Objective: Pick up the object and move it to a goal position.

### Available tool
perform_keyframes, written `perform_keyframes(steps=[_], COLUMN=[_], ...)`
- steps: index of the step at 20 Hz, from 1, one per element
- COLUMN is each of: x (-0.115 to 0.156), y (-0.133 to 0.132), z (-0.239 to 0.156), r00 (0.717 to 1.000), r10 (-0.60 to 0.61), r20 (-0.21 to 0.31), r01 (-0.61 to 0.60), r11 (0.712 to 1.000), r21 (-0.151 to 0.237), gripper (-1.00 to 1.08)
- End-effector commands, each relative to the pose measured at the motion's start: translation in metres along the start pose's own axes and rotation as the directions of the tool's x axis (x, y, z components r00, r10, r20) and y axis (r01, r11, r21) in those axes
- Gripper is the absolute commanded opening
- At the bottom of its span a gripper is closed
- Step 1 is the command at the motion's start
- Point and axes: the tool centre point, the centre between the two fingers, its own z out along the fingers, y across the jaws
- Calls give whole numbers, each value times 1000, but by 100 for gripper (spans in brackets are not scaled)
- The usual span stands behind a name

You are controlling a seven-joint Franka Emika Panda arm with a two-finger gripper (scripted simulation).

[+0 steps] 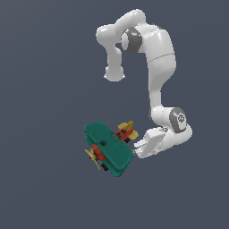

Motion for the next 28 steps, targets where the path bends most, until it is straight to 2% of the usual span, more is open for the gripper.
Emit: perform_keyframes(steps=[1, 15, 25, 26, 28], x=[0, 2, 4, 4, 4], y=[0, 4, 4, 4, 4], z=[0, 6, 39, 39, 39], r00=[1000, 1000, 1000, 1000, 1000], r10=[-2, -5, -5, -5, -5], r20=[0, -4, -5, -5, -5], r01=[2, 5, 5, 5, 5], r11=[1000, 1000, 1000, 1000, 1000], r21=[1, 20, 22, 22, 22], gripper=[28, 28, 28, -100, -100])
